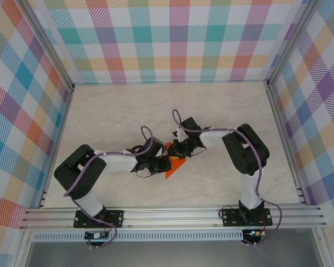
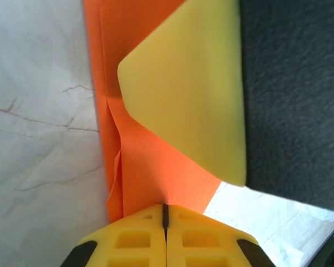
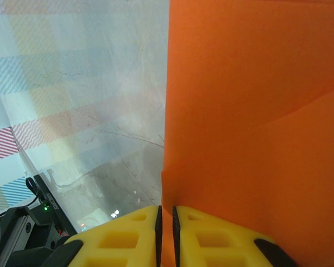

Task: Fold a paper plane with a square sheet of paper (pick it up from the middle)

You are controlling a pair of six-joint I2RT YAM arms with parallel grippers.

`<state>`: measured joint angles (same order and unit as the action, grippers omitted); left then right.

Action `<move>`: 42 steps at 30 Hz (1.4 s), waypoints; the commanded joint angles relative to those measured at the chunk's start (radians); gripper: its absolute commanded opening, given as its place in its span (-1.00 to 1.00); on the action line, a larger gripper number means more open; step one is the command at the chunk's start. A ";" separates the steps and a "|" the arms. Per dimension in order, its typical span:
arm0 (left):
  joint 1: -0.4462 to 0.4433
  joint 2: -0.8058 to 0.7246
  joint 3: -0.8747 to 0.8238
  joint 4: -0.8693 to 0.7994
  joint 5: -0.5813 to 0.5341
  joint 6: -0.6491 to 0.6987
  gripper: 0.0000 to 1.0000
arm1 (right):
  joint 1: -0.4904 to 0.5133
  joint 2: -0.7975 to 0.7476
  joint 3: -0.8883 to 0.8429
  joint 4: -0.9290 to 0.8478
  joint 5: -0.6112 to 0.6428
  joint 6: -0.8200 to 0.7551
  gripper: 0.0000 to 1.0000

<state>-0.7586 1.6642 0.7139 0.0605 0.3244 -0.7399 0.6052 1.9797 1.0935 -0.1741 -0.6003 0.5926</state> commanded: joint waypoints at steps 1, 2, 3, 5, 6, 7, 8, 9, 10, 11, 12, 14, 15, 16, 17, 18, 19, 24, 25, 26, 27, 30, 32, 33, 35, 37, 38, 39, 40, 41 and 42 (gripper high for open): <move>-0.004 0.038 -0.085 -0.129 -0.119 -0.028 -0.98 | 0.000 0.025 0.023 -0.137 0.105 -0.011 -0.66; -0.005 0.044 -0.093 -0.121 -0.116 -0.033 -1.00 | -0.007 0.004 0.033 -0.133 0.103 -0.009 -0.64; -0.005 0.048 -0.099 -0.119 -0.120 -0.037 -1.00 | -0.016 -0.020 0.044 -0.136 0.104 -0.009 -0.63; -0.004 0.044 -0.114 -0.102 -0.123 -0.045 -1.00 | -0.039 -0.068 0.063 -0.155 0.118 -0.015 -0.62; -0.005 0.042 -0.116 -0.097 -0.123 -0.046 -1.00 | -0.051 -0.095 0.065 -0.163 0.126 -0.020 -0.61; -0.005 0.040 -0.116 -0.097 -0.122 -0.044 -1.00 | -0.062 -0.117 0.061 -0.166 0.128 -0.026 -0.61; -0.005 0.039 -0.112 -0.101 -0.123 -0.039 -1.00 | -0.073 -0.142 0.054 -0.166 0.126 -0.031 -0.60; -0.004 0.039 -0.110 -0.108 -0.125 -0.035 -1.00 | -0.077 -0.162 0.045 -0.167 0.117 -0.039 -0.60; -0.005 0.038 -0.109 -0.107 -0.125 -0.034 -1.00 | -0.078 -0.174 0.038 -0.165 0.103 -0.047 -0.60; -0.004 0.039 -0.110 -0.103 -0.123 -0.034 -1.00 | -0.076 -0.184 0.025 -0.154 0.081 -0.046 -0.63; -0.005 0.039 -0.111 -0.098 -0.120 -0.033 -1.00 | -0.074 -0.193 -0.001 -0.131 0.063 -0.032 -0.65; -0.005 0.040 -0.111 -0.092 -0.116 -0.035 -1.00 | -0.064 -0.199 -0.047 -0.073 0.031 -0.001 -0.69; -0.005 0.040 -0.111 -0.092 -0.118 -0.035 -1.00 | -0.056 -0.197 -0.060 -0.058 0.026 0.009 -0.70; -0.004 0.039 -0.112 -0.090 -0.116 -0.037 -1.00 | -0.042 -0.189 -0.067 -0.049 0.028 0.016 -0.72; -0.004 0.037 -0.115 -0.083 -0.114 -0.038 -1.00 | -0.025 -0.178 -0.070 -0.039 0.029 0.021 -0.73; -0.004 0.036 -0.116 -0.078 -0.113 -0.039 -1.00 | -0.011 -0.167 -0.070 -0.032 0.029 0.025 -0.74; -0.004 0.037 -0.114 -0.079 -0.113 -0.039 -1.00 | 0.005 -0.152 -0.069 -0.028 0.036 0.029 -0.75; -0.005 0.035 -0.113 -0.089 -0.111 -0.036 -1.00 | 0.038 -0.095 -0.085 0.007 0.059 0.052 -0.79; -0.004 0.033 -0.114 -0.089 -0.112 -0.035 -1.00 | 0.038 -0.082 -0.087 0.007 0.071 0.053 -0.79; -0.005 0.032 -0.116 -0.091 -0.115 -0.035 -1.00 | 0.038 -0.070 -0.086 0.003 0.088 0.050 -0.79; -0.005 0.030 -0.117 -0.092 -0.118 -0.036 -1.00 | 0.038 -0.059 -0.083 -0.005 0.105 0.045 -0.79; -0.005 0.032 -0.121 -0.108 -0.123 -0.033 -1.00 | 0.038 -0.044 -0.062 -0.042 0.185 0.031 -0.80; -0.005 0.034 -0.133 -0.108 -0.125 -0.031 -1.00 | 0.036 -0.045 -0.050 -0.049 0.221 0.022 -0.80; -0.004 0.035 -0.139 -0.104 -0.125 -0.029 -1.00 | 0.032 -0.042 -0.042 -0.051 0.231 0.019 -0.79; -0.005 0.038 -0.150 -0.098 -0.125 -0.027 -1.00 | 0.018 -0.035 -0.031 -0.048 0.241 0.014 -0.79; -0.005 0.043 -0.159 -0.091 -0.124 -0.023 -1.00 | -0.007 -0.024 -0.020 -0.048 0.241 0.002 -0.78; -0.005 0.045 -0.161 -0.089 -0.123 -0.021 -1.00 | -0.021 -0.014 -0.011 -0.053 0.235 -0.007 -0.78; -0.005 0.050 -0.162 -0.087 -0.121 -0.018 -1.00 | -0.034 -0.002 0.000 -0.058 0.231 -0.016 -0.78; -0.004 0.052 -0.164 -0.086 -0.120 -0.016 -1.00 | -0.043 0.006 0.007 -0.062 0.229 -0.025 -0.78; -0.005 0.055 -0.165 -0.083 -0.118 -0.016 -1.00 | -0.055 0.015 0.015 -0.061 0.224 -0.032 -0.77; -0.004 0.057 -0.166 -0.079 -0.117 -0.014 -1.00 | -0.067 0.023 0.021 -0.062 0.217 -0.039 -0.77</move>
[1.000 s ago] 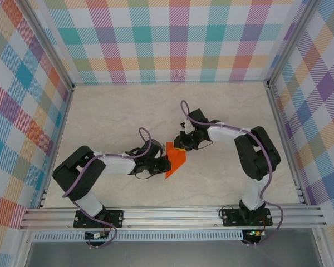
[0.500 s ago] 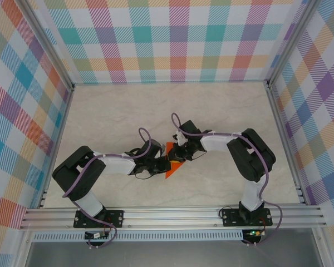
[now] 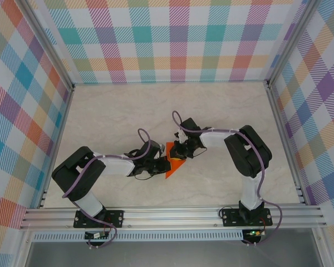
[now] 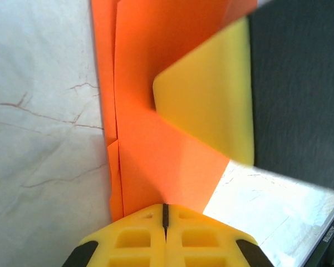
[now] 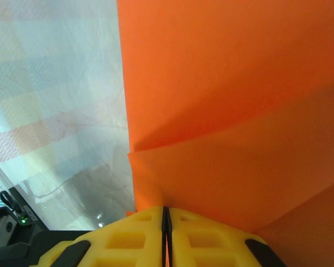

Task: Fold a paper plane with a square sheet of paper (pick it up from the middle)

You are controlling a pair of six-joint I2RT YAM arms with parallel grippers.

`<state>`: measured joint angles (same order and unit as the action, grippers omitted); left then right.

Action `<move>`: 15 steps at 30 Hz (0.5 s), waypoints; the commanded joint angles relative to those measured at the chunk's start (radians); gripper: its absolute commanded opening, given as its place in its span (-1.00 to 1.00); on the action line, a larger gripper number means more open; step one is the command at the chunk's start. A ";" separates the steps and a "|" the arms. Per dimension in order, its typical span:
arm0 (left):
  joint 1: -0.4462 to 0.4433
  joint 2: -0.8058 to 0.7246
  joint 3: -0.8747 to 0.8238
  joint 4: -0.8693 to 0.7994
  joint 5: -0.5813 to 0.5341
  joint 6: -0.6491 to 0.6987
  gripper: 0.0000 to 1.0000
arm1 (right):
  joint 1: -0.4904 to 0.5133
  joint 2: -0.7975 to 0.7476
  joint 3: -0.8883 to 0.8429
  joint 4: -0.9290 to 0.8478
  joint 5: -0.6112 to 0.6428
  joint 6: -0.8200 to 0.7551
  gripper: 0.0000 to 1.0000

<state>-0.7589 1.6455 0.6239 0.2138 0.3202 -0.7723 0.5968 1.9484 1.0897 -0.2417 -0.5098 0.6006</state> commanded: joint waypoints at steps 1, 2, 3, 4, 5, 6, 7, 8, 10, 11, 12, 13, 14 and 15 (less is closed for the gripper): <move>-0.004 0.077 -0.076 -0.234 -0.113 0.020 -1.00 | -0.068 0.059 0.033 0.005 0.117 -0.051 -0.77; -0.004 0.079 -0.075 -0.236 -0.112 0.021 -1.00 | -0.077 0.065 0.043 0.001 0.113 -0.056 -0.76; -0.004 0.077 -0.076 -0.236 -0.112 0.021 -1.00 | -0.083 0.070 0.055 -0.006 0.116 -0.063 -0.76; -0.005 0.078 -0.078 -0.236 -0.111 0.021 -1.00 | -0.087 0.075 0.066 -0.016 0.120 -0.069 -0.76; -0.005 0.079 -0.080 -0.233 -0.109 0.022 -1.00 | -0.093 0.079 0.079 -0.025 0.125 -0.078 -0.76; -0.005 0.078 -0.081 -0.235 -0.108 0.022 -1.00 | -0.097 0.085 0.092 -0.037 0.134 -0.086 -0.75; -0.005 0.079 -0.081 -0.238 -0.109 0.023 -1.00 | -0.102 0.088 0.101 -0.043 0.136 -0.090 -0.75; -0.004 0.076 -0.079 -0.242 -0.109 0.025 -1.00 | -0.106 0.093 0.109 -0.045 0.130 -0.093 -0.75; -0.004 0.072 -0.082 -0.244 -0.107 0.024 -1.00 | -0.112 0.098 0.120 -0.044 0.111 -0.098 -0.74; -0.005 0.070 -0.084 -0.243 -0.106 0.026 -1.00 | -0.113 0.099 0.125 -0.044 0.105 -0.103 -0.73; -0.004 0.067 -0.084 -0.246 -0.106 0.026 -1.00 | -0.115 0.101 0.128 -0.044 0.096 -0.107 -0.72; -0.004 0.063 -0.084 -0.247 -0.107 0.026 -1.00 | -0.117 0.103 0.130 -0.041 0.087 -0.110 -0.72; -0.004 0.058 -0.085 -0.248 -0.107 0.028 -1.00 | -0.119 0.104 0.132 -0.039 0.085 -0.113 -0.71; -0.004 0.052 -0.085 -0.250 -0.109 0.028 -1.00 | -0.125 0.107 0.134 -0.038 0.084 -0.115 -0.71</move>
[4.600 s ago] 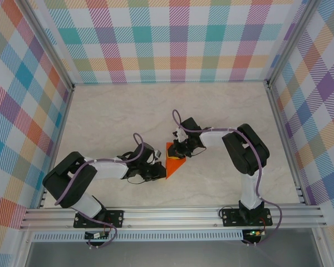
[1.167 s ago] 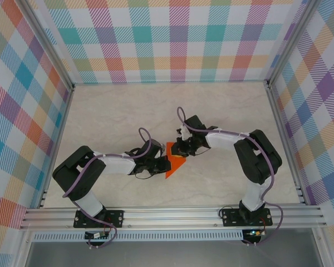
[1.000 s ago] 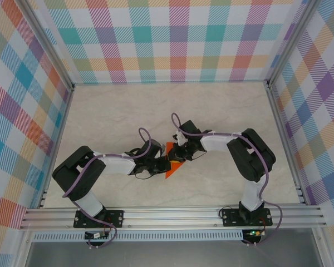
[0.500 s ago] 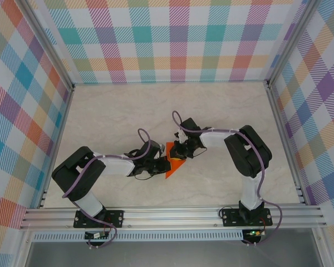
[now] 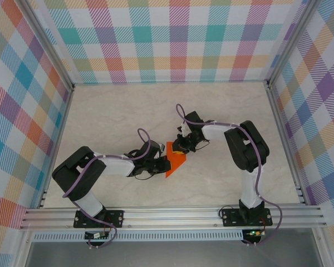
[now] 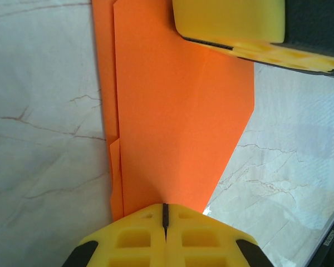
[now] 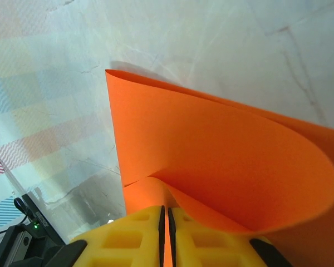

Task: Fold a paper plane with a square sheet of paper (pick it up from the middle)

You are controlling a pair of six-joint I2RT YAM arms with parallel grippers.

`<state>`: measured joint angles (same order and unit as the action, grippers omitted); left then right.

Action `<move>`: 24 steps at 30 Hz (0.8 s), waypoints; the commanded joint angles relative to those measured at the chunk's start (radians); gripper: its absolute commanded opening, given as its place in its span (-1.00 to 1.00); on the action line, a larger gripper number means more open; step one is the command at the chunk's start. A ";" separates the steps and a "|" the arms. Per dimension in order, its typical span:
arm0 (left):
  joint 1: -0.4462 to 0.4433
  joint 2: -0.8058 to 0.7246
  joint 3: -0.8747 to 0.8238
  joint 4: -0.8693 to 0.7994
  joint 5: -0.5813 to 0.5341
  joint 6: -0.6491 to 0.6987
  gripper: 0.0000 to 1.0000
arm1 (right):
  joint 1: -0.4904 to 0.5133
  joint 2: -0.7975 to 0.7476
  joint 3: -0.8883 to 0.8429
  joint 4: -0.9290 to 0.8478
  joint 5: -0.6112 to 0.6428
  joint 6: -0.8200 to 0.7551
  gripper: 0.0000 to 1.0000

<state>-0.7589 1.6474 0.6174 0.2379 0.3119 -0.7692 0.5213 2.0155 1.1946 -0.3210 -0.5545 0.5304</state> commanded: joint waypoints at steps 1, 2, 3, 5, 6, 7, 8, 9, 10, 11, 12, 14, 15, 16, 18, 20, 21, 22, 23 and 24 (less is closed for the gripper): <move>-0.004 0.049 -0.078 -0.280 -0.102 0.026 -1.00 | -0.055 0.041 0.030 0.043 0.127 -0.045 -0.71; -0.005 0.047 -0.077 -0.282 -0.102 0.028 -1.00 | -0.063 0.043 0.031 0.047 0.121 -0.044 -0.70; -0.005 0.044 -0.076 -0.283 -0.099 0.028 -1.00 | -0.072 0.044 0.033 0.051 0.108 -0.042 -0.70; -0.004 0.041 -0.074 -0.285 -0.098 0.030 -1.00 | -0.085 0.043 0.035 0.062 0.090 -0.040 -0.69; -0.004 0.041 -0.074 -0.287 -0.099 0.031 -1.00 | -0.088 0.044 0.039 0.065 0.085 -0.043 -0.69; -0.005 0.042 -0.071 -0.289 -0.099 0.033 -1.00 | -0.094 0.046 0.043 0.066 0.079 -0.043 -0.69; -0.004 0.041 -0.070 -0.289 -0.097 0.033 -1.00 | -0.098 0.049 0.047 0.065 0.080 -0.043 -0.69; -0.005 0.041 -0.070 -0.288 -0.097 0.033 -1.00 | -0.102 0.054 0.056 0.059 0.084 -0.045 -0.69; -0.005 0.041 -0.070 -0.288 -0.096 0.033 -1.00 | -0.105 0.058 0.064 0.052 0.088 -0.050 -0.69; -0.004 0.040 -0.071 -0.287 -0.096 0.033 -1.00 | -0.108 0.064 0.073 0.046 0.098 -0.051 -0.69; -0.005 0.040 -0.071 -0.287 -0.096 0.032 -1.00 | -0.114 0.073 0.084 0.035 0.107 -0.050 -0.69; -0.005 0.037 -0.075 -0.288 -0.095 0.033 -1.00 | -0.121 0.085 0.097 0.028 0.112 -0.052 -0.69; -0.005 0.035 -0.074 -0.289 -0.096 0.033 -1.00 | -0.125 0.087 0.103 0.024 0.122 -0.049 -0.69; -0.005 0.035 -0.076 -0.290 -0.096 0.033 -1.00 | -0.127 0.089 0.113 0.011 0.141 -0.052 -0.69; -0.005 0.033 -0.076 -0.293 -0.096 0.034 -1.00 | -0.126 0.092 0.131 -0.009 0.162 -0.063 -0.69; -0.004 0.032 -0.076 -0.294 -0.096 0.036 -1.00 | -0.130 0.091 0.138 -0.010 0.175 -0.064 -0.68; -0.004 0.032 -0.076 -0.293 -0.096 0.035 -1.00 | -0.134 0.091 0.140 -0.007 0.176 -0.063 -0.69; -0.004 0.032 -0.076 -0.294 -0.096 0.035 -1.00 | -0.137 0.094 0.140 -0.006 0.175 -0.060 -0.69; -0.005 0.032 -0.074 -0.293 -0.095 0.035 -1.00 | -0.143 0.095 0.140 0.002 0.169 -0.057 -0.68; -0.004 0.031 -0.074 -0.292 -0.092 0.036 -1.00 | -0.147 0.095 0.140 0.007 0.164 -0.055 -0.69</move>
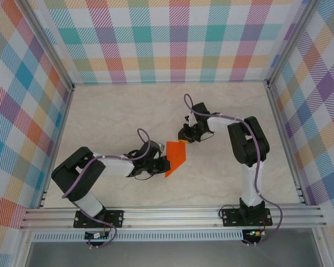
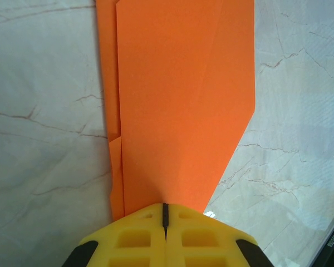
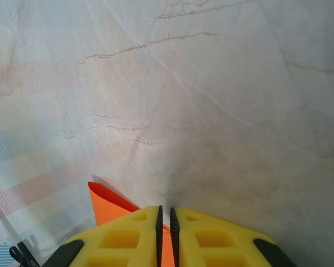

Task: Fold a paper plane with a square sheet of paper (pick it up from the middle)

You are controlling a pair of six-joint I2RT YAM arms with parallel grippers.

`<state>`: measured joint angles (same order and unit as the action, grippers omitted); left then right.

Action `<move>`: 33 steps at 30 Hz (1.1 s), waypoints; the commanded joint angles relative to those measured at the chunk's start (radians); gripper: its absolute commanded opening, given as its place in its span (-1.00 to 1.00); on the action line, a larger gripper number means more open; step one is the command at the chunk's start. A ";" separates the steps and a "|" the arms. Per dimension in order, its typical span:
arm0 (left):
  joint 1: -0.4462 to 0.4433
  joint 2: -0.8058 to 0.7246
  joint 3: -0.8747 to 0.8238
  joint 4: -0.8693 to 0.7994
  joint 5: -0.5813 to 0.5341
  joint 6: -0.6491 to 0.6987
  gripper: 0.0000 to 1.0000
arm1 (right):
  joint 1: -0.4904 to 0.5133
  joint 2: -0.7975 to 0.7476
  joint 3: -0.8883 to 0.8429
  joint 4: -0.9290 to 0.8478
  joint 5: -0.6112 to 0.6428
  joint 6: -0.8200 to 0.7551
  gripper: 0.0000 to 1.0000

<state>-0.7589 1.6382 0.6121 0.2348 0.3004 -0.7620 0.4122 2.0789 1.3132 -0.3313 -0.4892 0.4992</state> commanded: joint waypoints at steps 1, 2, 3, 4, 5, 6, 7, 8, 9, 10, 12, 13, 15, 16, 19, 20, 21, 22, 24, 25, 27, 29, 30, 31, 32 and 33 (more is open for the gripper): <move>-0.005 0.037 -0.069 -0.289 -0.080 0.029 -1.00 | -0.042 0.030 0.022 0.020 0.093 -0.025 -0.68; -0.005 0.038 -0.069 -0.289 -0.078 0.029 -1.00 | -0.045 0.025 0.022 0.021 0.083 -0.025 -0.68; -0.005 0.035 -0.068 -0.291 -0.077 0.031 -1.00 | -0.047 0.014 0.023 0.020 0.077 -0.025 -0.67; -0.005 0.034 -0.068 -0.292 -0.073 0.035 -1.00 | -0.047 -0.001 0.022 0.021 0.072 -0.028 -0.67; -0.004 0.032 -0.066 -0.292 -0.068 0.038 -1.00 | -0.047 -0.023 0.019 0.017 0.066 -0.032 -0.66; -0.004 0.028 -0.065 -0.294 -0.062 0.044 -1.00 | -0.048 -0.049 0.012 0.016 0.062 -0.033 -0.65; -0.005 0.027 -0.063 -0.297 -0.057 0.051 -1.00 | -0.047 -0.075 0.007 0.013 0.056 -0.036 -0.65; -0.005 0.023 -0.060 -0.301 -0.051 0.059 -1.00 | -0.047 -0.100 0.003 0.006 0.049 -0.041 -0.64; -0.004 0.018 -0.059 -0.303 -0.043 0.067 -1.00 | -0.047 -0.124 -0.001 -0.005 0.037 -0.046 -0.64; -0.005 0.014 -0.058 -0.307 -0.035 0.075 -1.00 | -0.047 -0.142 -0.010 -0.010 0.023 -0.049 -0.63; -0.006 0.000 -0.054 -0.323 -0.026 0.091 -1.00 | -0.046 -0.188 -0.051 -0.001 -0.005 -0.033 -0.60; -0.006 -0.006 -0.053 -0.330 -0.022 0.097 -1.00 | -0.044 -0.211 -0.079 0.011 -0.010 -0.022 -0.59; -0.006 -0.021 -0.052 -0.345 -0.010 0.115 -1.00 | -0.036 -0.270 -0.158 0.051 -0.015 0.008 -0.56; -0.006 -0.027 -0.055 -0.347 -0.005 0.118 -1.00 | -0.030 -0.291 -0.188 0.064 -0.017 0.021 -0.55; -0.005 -0.049 -0.079 -0.334 0.011 0.120 -1.00 | 0.005 -0.340 -0.267 0.094 -0.029 0.053 -0.55; -0.006 -0.055 -0.088 -0.329 0.014 0.119 -1.00 | 0.026 -0.354 -0.291 0.105 -0.029 0.065 -0.55; -0.006 -0.060 -0.097 -0.324 0.019 0.120 -1.00 | 0.044 -0.365 -0.314 0.118 -0.027 0.079 -0.55; -0.006 -0.063 -0.106 -0.322 0.022 0.120 -1.00 | 0.059 -0.373 -0.334 0.127 -0.023 0.093 -0.55; -0.005 -0.067 -0.126 -0.304 0.038 0.121 -1.00 | 0.095 -0.385 -0.379 0.165 -0.018 0.130 -0.56; -0.005 -0.069 -0.133 -0.299 0.040 0.119 -1.00 | 0.111 -0.388 -0.394 0.183 -0.018 0.146 -0.56; -0.005 -0.066 -0.145 -0.286 0.043 0.122 -1.00 | 0.152 -0.392 -0.407 0.200 -0.008 0.171 -0.58; -0.005 -0.052 -0.143 -0.283 0.052 0.130 -1.00 | 0.187 -0.389 -0.403 0.206 0.014 0.189 -0.62; -0.006 -0.041 -0.140 -0.282 0.058 0.136 -1.00 | 0.203 -0.382 -0.398 0.211 0.020 0.202 -0.65; -0.006 -0.033 -0.138 -0.278 0.063 0.140 -1.00 | 0.218 -0.375 -0.389 0.211 0.028 0.213 -0.66; -0.005 -0.027 -0.139 -0.271 0.064 0.141 -1.00 | 0.230 -0.364 -0.383 0.213 0.036 0.222 -0.69; -0.006 -0.022 -0.140 -0.264 0.064 0.138 -1.00 | 0.241 -0.356 -0.377 0.213 0.050 0.232 -0.72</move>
<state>-0.7544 1.5410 0.5339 0.1650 0.3508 -0.6537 0.6308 1.7176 0.9081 -0.1581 -0.4686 0.6804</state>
